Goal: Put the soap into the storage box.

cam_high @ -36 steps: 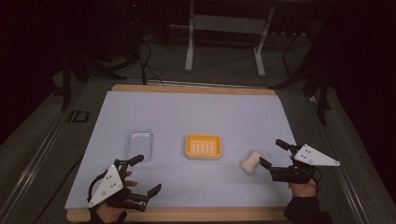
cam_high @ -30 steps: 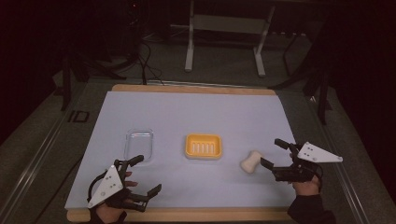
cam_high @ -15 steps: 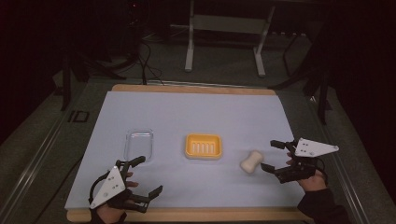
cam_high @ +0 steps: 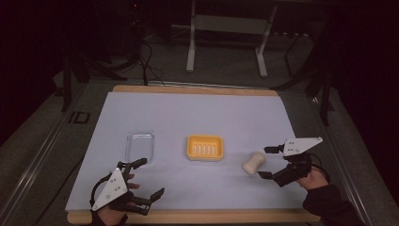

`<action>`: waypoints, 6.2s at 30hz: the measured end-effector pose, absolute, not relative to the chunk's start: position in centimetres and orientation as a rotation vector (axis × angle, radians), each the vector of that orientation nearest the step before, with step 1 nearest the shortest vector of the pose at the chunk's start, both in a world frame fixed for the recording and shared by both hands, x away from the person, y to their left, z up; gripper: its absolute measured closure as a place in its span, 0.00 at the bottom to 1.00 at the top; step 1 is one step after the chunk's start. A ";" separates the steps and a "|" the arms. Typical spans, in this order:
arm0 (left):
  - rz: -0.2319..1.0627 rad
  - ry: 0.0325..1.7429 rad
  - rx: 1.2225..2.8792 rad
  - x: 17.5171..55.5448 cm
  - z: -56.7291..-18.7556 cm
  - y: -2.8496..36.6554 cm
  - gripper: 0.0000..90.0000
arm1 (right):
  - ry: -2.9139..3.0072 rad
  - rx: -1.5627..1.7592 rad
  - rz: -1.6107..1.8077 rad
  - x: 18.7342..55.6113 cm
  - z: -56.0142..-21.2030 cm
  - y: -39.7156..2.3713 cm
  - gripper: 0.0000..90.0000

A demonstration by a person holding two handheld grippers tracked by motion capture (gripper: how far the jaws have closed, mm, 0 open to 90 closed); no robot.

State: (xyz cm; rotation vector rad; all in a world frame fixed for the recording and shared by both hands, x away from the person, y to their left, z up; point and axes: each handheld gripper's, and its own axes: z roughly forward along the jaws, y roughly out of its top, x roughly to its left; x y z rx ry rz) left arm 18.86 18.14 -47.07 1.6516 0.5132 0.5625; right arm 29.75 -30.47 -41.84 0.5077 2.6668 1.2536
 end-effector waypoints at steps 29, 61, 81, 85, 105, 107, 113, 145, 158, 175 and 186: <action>0.555 0.512 1.669 19.0 -47.2 18.0 0.01 | 3.077 0.429 0.611 30.7 -43.1 -28.2 0.14; 0.529 0.524 1.679 19.1 -47.4 17.9 0.01 | 3.261 0.314 -0.027 32.6 -46.2 -29.5 0.21; 0.565 0.591 1.673 17.7 -47.6 18.7 0.01 | 3.171 0.190 -0.074 37.0 -46.4 -30.9 0.21; 0.571 0.603 1.672 17.3 -47.7 18.9 0.01 | 3.165 0.141 -0.070 37.8 -46.3 -30.5 0.22; 0.574 0.622 1.675 16.5 -47.7 19.2 0.01 | 3.084 -0.106 0.070 39.2 -46.0 -27.4 0.26; 0.576 0.631 1.668 16.5 -47.7 19.3 0.01 | 3.064 -0.140 0.099 39.2 -45.8 -26.9 0.28; 0.574 0.635 1.661 16.5 -47.7 19.4 0.01 | 3.065 -0.214 0.124 38.8 -45.8 -25.9 0.30; 0.585 0.617 1.674 16.6 -47.9 19.3 0.01 | 3.096 -0.452 0.004 37.7 -49.3 -22.5 0.37; 0.583 0.616 1.678 16.6 -48.0 19.2 0.01 | 3.133 -0.459 0.050 37.7 -49.4 -22.5 0.44; 0.588 0.608 1.676 16.6 -47.9 19.3 0.01 | 3.174 -0.286 0.164 38.7 -48.1 -23.2 0.45; 0.581 0.601 1.676 16.7 -47.9 19.2 0.01 | 3.152 -0.175 0.277 39.4 -46.3 -24.4 0.45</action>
